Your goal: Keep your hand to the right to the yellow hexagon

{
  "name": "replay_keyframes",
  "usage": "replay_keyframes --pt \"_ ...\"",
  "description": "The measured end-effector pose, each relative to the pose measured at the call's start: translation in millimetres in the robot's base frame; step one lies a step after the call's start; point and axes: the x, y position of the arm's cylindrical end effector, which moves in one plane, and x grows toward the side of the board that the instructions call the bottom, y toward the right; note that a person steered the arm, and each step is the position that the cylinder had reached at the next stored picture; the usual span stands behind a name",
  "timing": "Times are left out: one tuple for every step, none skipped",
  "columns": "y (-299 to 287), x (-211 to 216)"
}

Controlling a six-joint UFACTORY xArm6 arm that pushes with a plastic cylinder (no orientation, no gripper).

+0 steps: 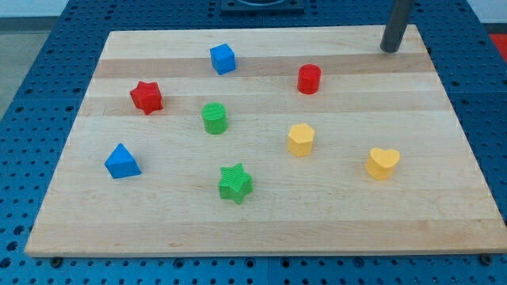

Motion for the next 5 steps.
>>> replay_keyframes --pt "0.0 0.0" --pt "-9.5 24.3" --pt "-37.0 86.8" --pt "-44.7 100.0" --pt "-80.8 145.5"
